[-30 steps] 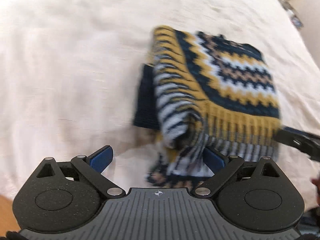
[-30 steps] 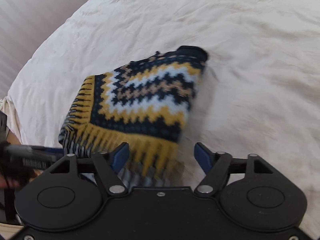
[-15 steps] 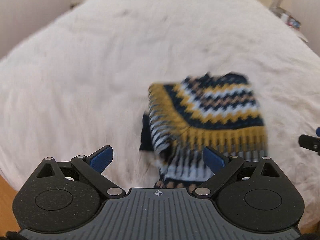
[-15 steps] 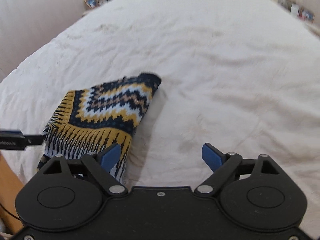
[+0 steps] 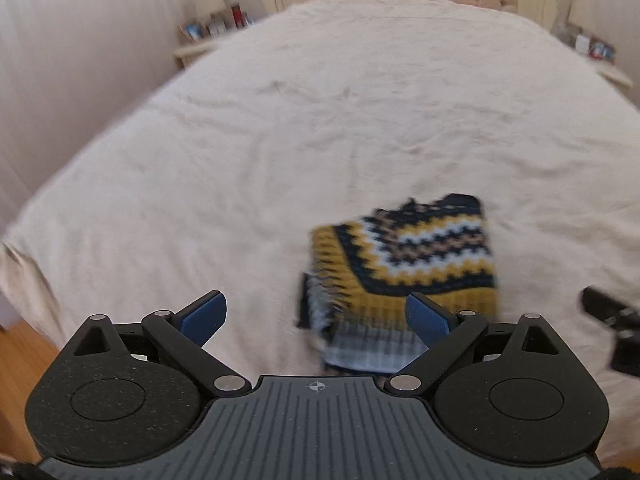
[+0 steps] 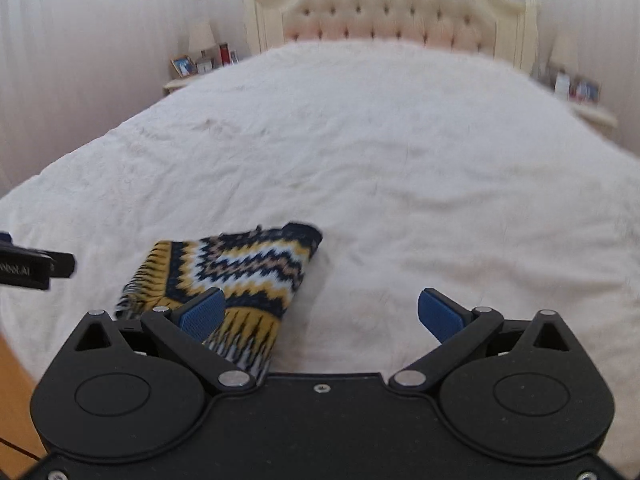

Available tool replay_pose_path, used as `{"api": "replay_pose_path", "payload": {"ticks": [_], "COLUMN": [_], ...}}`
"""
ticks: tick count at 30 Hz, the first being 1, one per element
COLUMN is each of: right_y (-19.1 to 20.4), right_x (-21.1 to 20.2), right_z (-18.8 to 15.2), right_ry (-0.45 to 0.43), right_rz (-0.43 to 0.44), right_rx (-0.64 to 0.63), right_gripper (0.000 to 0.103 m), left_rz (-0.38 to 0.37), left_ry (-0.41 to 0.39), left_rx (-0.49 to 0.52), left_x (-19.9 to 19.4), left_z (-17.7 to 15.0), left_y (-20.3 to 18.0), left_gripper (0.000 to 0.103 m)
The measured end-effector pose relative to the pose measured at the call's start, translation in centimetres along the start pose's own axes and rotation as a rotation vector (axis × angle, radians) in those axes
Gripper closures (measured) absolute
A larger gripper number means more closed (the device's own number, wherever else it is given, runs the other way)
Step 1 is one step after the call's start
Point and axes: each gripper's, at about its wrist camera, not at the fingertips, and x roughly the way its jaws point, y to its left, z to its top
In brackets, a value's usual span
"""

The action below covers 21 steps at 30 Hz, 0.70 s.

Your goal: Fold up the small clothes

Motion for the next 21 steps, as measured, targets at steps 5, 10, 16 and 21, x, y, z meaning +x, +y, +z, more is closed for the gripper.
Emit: {"api": "replay_pose_path", "payload": {"ticks": [5, 10, 16, 21], "right_y": [-0.2, -0.8, -1.1, -0.6], "right_x": [0.1, -0.5, -1.3, -1.6], "right_z": [0.4, -0.3, -1.1, -1.4], "right_ry": [0.119, 0.176, 0.196, 0.207], "right_rz": [0.025, 0.010, -0.002, -0.004], "right_rx": [0.054, 0.094, 0.075, 0.031], "right_gripper": [0.001, 0.001, 0.001, 0.001], "left_rz": [-0.048, -0.050, -0.055, -0.059], "left_ry": [0.101, 0.142, 0.171, 0.198], "left_rx": [-0.050, -0.045, -0.045, -0.042], "left_x": [0.2, 0.0, -0.1, -0.1], "left_z": [-0.3, -1.0, -1.8, -2.7], "left_y": [0.1, -0.1, -0.2, -0.2], "left_gripper": [0.006, 0.006, 0.006, 0.006]}}
